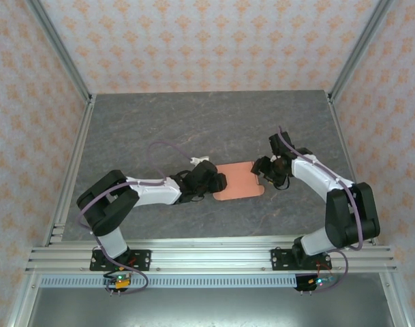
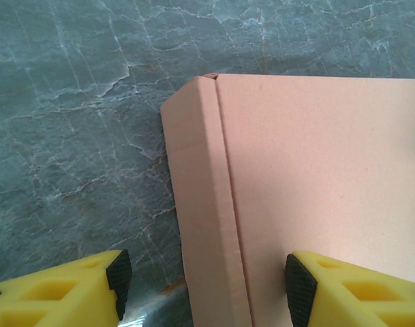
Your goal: Fold the paper box
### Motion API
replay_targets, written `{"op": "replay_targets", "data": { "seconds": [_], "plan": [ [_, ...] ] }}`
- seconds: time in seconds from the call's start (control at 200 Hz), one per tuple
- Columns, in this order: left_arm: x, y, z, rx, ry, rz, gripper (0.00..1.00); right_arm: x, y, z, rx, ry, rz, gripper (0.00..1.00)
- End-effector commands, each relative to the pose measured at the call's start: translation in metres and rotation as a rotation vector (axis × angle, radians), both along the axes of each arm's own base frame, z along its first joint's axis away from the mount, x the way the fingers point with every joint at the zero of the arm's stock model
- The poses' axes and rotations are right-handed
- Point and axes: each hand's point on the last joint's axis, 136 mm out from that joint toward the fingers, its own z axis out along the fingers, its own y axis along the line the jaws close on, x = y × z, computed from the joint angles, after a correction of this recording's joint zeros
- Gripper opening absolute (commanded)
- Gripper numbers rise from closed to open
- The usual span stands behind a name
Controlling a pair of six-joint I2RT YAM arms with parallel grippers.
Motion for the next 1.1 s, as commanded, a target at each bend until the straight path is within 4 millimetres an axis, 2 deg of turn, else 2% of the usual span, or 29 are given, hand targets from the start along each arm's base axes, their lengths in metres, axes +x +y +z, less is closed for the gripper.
{"op": "replay_targets", "data": {
  "seconds": [0.0,0.08,0.175,0.38,0.526,0.821,1.031,1.056,1.071,1.096],
  "plan": [
    [-0.003,0.011,-0.020,-0.027,0.055,-0.036,0.63,0.015,0.033,0.026,0.203,-0.125,0.115,0.66],
    [0.001,0.016,-0.026,-0.107,0.077,-0.039,0.60,0.018,0.032,0.029,0.277,-0.133,0.079,0.68],
    [0.004,0.020,-0.028,-0.197,0.086,-0.038,0.56,0.019,0.025,0.022,0.304,-0.111,0.047,0.69],
    [0.007,0.014,-0.033,-0.320,0.103,-0.044,0.44,0.009,0.046,0.006,0.441,-0.027,0.106,0.69],
    [0.011,0.011,-0.033,-0.432,0.117,-0.036,0.38,0.007,0.049,-0.006,0.464,0.014,0.107,0.70],
    [0.016,0.028,-0.032,-0.483,0.118,0.009,0.30,0.006,0.043,-0.008,0.425,0.030,0.084,0.72],
    [0.020,0.035,-0.025,-0.543,0.113,0.025,0.29,0.007,0.047,-0.008,0.460,0.030,0.065,0.73],
    [0.020,0.035,-0.026,-0.541,0.117,0.024,0.29,0.008,0.048,-0.007,0.470,0.029,0.062,0.73],
    [0.018,0.037,-0.036,-0.527,0.139,0.033,0.29,0.008,0.049,-0.008,0.478,0.030,0.060,0.73],
    [0.017,0.037,-0.038,-0.522,0.143,0.032,0.29,0.009,0.051,-0.007,0.492,0.026,0.060,0.73]
  ]
}}
